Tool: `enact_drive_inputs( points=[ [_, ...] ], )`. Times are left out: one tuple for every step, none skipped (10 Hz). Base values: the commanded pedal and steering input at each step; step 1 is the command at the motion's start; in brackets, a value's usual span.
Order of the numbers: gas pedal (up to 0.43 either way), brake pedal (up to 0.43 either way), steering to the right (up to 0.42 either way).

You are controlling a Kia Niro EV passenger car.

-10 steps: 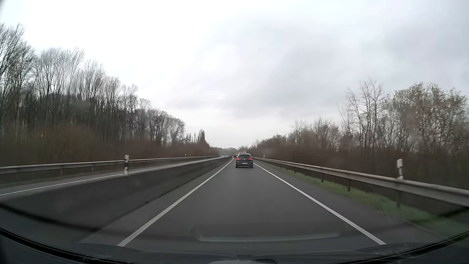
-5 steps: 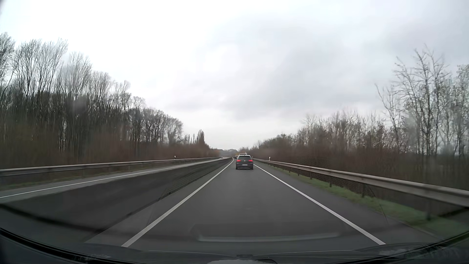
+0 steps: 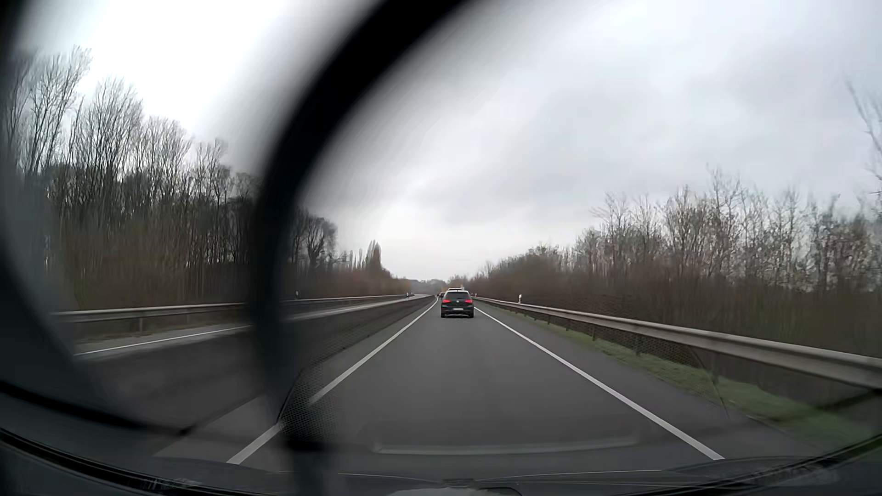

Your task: Follow the waypoints while adhering to traffic rules and regulations

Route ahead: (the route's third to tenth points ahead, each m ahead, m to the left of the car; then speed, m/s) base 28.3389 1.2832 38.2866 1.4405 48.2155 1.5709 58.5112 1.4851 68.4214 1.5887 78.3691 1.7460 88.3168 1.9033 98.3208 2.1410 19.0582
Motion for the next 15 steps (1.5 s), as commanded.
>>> enact_drive_inputs(
  points=[
    [0.157, 0.0, 0.003],
    [0.169, 0.0, 0.003],
    [0.169, 0.0, 0.002],
    [0.169, 0.0, 0.003],
    [0.177, 0.0, 0.003],
    [0.177, 0.0, 0.002],
    [0.197, 0.0, 0.002],
    [0.22, 0.0, 0.002],
    [0.24, 0.0, -0.001],
    [0.248, 0.0, -0.001],
    [0.248, 0.0, -0.001],
    [0.268, 0.0, -0.002],
    [0.299, 0.0, -0.002],
    [0.299, 0.0, -0.002],
    [0.311, 0.0, -0.002]
  ],
)
